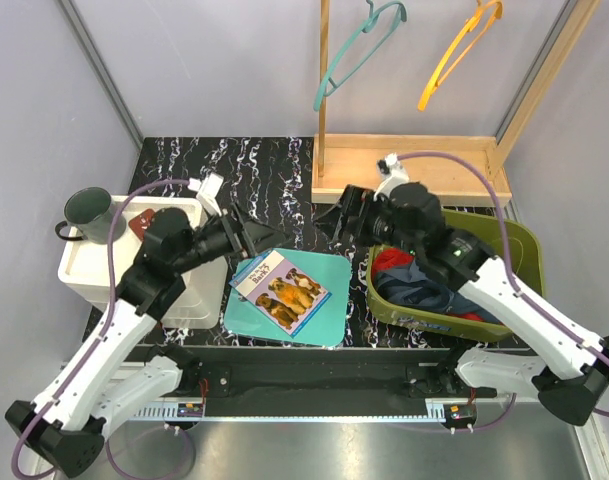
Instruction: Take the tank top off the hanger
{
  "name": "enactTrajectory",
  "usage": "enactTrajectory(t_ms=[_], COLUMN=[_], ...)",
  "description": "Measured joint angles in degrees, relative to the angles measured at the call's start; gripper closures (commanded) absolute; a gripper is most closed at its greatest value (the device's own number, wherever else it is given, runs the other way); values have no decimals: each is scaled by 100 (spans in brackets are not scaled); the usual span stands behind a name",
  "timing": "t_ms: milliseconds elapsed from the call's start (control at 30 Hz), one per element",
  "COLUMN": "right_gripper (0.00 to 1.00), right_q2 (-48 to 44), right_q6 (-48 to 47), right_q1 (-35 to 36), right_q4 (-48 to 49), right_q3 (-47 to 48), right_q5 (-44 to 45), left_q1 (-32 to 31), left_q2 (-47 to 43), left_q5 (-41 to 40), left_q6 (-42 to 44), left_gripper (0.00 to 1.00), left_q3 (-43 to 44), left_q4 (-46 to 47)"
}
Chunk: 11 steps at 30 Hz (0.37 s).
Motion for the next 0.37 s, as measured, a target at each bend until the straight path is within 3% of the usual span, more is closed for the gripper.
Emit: enactTrajectory(t_ms=[133, 367], right_gripper=[0, 0], right_q2=[-306, -2374], right_q6=[503, 1692], right_q1=[4, 13], right_q4=[308, 280], right_q3=[-968, -2006], right_q5=[42, 1025], left_q1=[0, 0], left_q2=[-730, -1707], left_q5=[138, 317], left_q6=[-24, -286], left_gripper=[18, 16], left_q3=[-767, -1718], left_q4=[164, 693])
